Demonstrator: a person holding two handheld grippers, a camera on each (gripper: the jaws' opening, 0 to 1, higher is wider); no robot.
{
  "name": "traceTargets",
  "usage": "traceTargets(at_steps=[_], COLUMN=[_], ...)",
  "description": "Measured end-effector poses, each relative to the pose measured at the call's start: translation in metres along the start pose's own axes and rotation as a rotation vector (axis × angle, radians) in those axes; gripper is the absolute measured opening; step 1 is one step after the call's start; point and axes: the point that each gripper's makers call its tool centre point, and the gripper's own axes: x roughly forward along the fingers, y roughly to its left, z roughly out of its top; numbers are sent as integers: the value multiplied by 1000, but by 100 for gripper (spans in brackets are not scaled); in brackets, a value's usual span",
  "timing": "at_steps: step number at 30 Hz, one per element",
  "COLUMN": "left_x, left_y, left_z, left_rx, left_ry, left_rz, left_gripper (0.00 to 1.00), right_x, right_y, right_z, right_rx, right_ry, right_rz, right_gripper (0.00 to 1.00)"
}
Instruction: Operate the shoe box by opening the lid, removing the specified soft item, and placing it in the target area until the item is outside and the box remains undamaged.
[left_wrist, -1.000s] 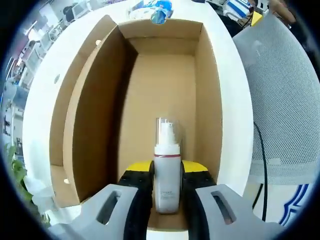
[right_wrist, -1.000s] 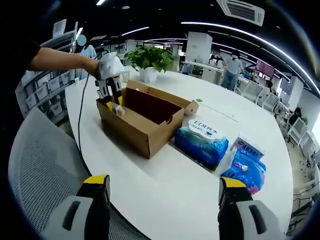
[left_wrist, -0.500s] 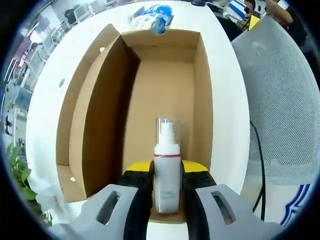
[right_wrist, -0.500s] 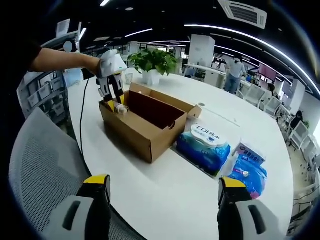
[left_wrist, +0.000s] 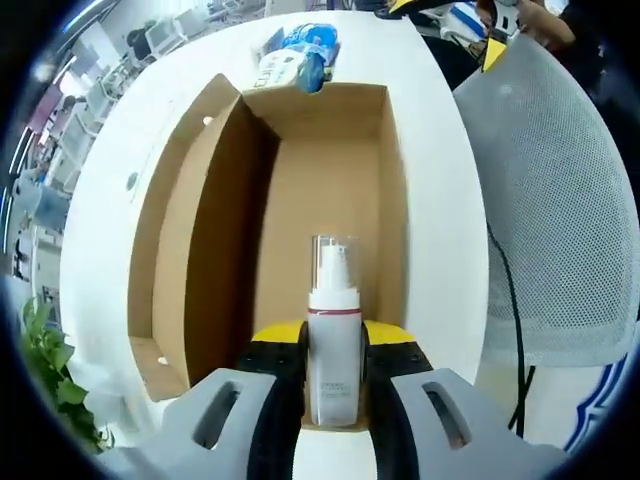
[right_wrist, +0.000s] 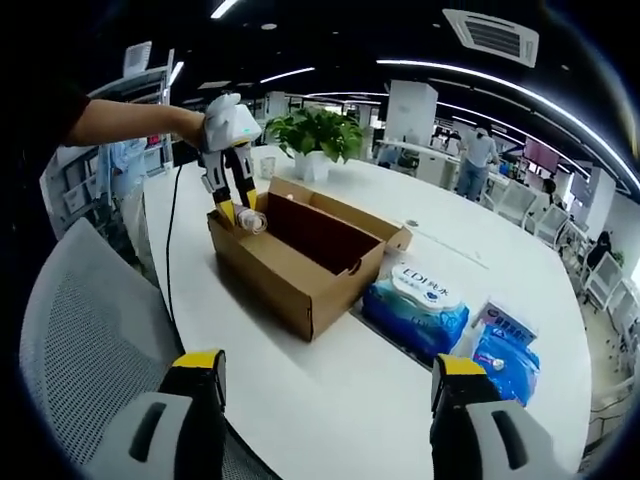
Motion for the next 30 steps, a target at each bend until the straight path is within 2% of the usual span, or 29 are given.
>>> traceTargets(at_steps=[14,20,25,30], left_x=[-16,-22,-30,-37], left_y=[-8,-12,-19,-27], left_z=[20,25,36,45], left_rx=[35,57,67,81], left_ry=[-63,-69,-98,-118], left_rz=[2,0,11,17], left_gripper=[19,19,19,19], right_x=[5,5,6,4], right_y=[8,13,22,29], right_z=[17,28,36,48], right_rx=[-39,-52,-81,-95], right_ry=[-66,-134,-159,-211], right_rz=[42,58,84,108], right_gripper=[77,73,70,65])
